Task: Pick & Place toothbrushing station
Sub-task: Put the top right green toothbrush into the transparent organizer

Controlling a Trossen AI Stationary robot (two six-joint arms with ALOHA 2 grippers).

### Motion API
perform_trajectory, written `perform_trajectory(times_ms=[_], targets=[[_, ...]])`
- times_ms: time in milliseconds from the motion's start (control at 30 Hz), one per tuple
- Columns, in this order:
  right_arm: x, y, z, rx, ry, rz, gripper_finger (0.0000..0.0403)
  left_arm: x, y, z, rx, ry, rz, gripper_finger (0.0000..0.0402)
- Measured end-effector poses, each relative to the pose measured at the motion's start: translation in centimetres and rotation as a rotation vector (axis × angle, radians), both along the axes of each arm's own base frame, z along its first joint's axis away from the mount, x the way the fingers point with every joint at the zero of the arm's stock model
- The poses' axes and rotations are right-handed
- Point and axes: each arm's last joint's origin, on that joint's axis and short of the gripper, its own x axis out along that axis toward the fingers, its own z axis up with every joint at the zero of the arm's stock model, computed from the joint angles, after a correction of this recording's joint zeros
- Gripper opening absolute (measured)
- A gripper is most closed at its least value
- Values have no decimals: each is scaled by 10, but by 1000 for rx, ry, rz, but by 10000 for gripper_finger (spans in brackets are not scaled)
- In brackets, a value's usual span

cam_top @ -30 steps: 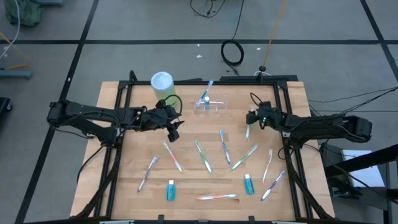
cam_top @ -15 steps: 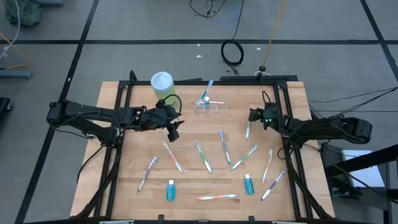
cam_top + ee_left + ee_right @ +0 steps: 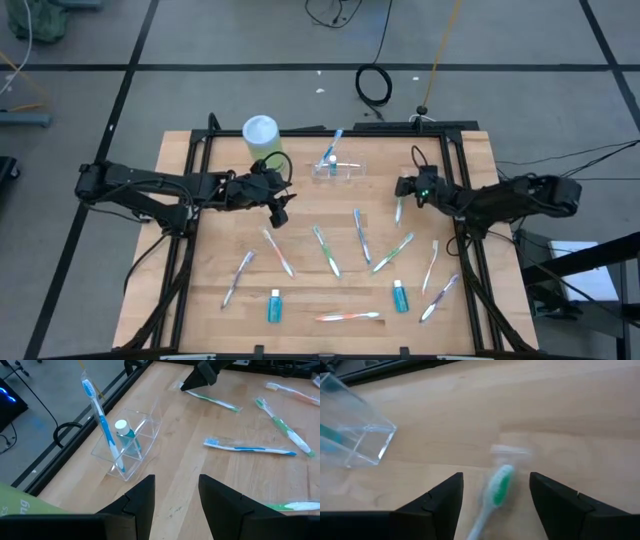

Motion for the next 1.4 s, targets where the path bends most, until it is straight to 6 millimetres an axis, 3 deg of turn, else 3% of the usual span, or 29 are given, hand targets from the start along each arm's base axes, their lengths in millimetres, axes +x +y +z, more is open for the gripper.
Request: perform_trajectory(times_ms=[300, 733, 900, 1033, 1267, 1400], targets=[[12, -6, -6, -10, 37, 28, 183, 0, 0, 0, -3, 2, -4, 159], [17, -8, -1, -80, 29, 109, 66, 0, 0, 0, -4, 1, -4, 159], [24, -9, 9, -155, -60, 184, 28, 0, 0, 0, -4, 1, -4, 159], [34, -6, 25, -262, -203, 284, 6, 0, 0, 0, -4, 0, -5, 159], [51, 10, 77, -632, -507, 382, 9, 0, 0, 0, -3, -1, -6, 159], [76, 15, 111, -881, -490, 426, 3, 1, 0, 2, 11, -16, -16, 159]])
